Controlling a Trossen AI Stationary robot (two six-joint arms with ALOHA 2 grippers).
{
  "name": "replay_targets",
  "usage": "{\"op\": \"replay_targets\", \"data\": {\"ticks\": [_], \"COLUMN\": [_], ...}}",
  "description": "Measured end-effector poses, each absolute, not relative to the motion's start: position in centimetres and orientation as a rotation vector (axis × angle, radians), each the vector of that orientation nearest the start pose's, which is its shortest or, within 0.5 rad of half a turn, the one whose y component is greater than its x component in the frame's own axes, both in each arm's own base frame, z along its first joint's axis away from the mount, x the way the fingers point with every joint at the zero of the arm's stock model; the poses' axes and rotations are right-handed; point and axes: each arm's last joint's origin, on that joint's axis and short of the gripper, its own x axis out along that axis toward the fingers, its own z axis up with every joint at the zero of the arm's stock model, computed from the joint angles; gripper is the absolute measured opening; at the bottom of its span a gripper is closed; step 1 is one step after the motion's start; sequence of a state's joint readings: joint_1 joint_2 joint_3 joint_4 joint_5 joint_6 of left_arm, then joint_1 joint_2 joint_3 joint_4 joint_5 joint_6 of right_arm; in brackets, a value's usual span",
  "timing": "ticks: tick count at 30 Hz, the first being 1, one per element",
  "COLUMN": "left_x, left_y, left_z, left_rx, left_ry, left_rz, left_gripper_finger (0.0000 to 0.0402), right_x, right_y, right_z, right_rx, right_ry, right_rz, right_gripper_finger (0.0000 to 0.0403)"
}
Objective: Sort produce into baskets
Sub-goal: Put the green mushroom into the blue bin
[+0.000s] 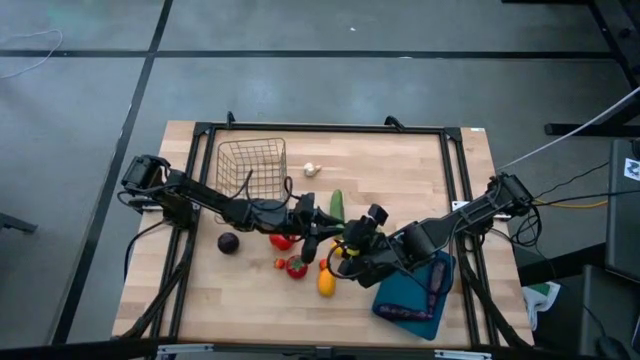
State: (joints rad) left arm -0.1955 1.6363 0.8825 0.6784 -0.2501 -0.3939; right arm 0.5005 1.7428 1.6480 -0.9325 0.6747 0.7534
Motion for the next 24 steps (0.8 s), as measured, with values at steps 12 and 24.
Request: {"op": "replay_targets", "data": {"ticks": [12, 24], "left_x": [34.8, 34.8], "left_y": [-5.8, -5.7], "left_z": [23.9, 24.5], "left_rx": [-0.389, -0.398], "left_ry": [0.024, -0.03], "left_rz": [0.082, 0.072], "left_gripper_finger": [0.0095, 0.0095], "right_x": [31.8, 32.2], "right_y": [15.5, 15.1], "right_z": [34.6, 34.5], "right_rx": [0.071, 0.111], "right_ry": [0.781, 0.748], "right_rz": [-0.427, -0.462], "right_gripper_finger": [0.0209, 0.0209]}}
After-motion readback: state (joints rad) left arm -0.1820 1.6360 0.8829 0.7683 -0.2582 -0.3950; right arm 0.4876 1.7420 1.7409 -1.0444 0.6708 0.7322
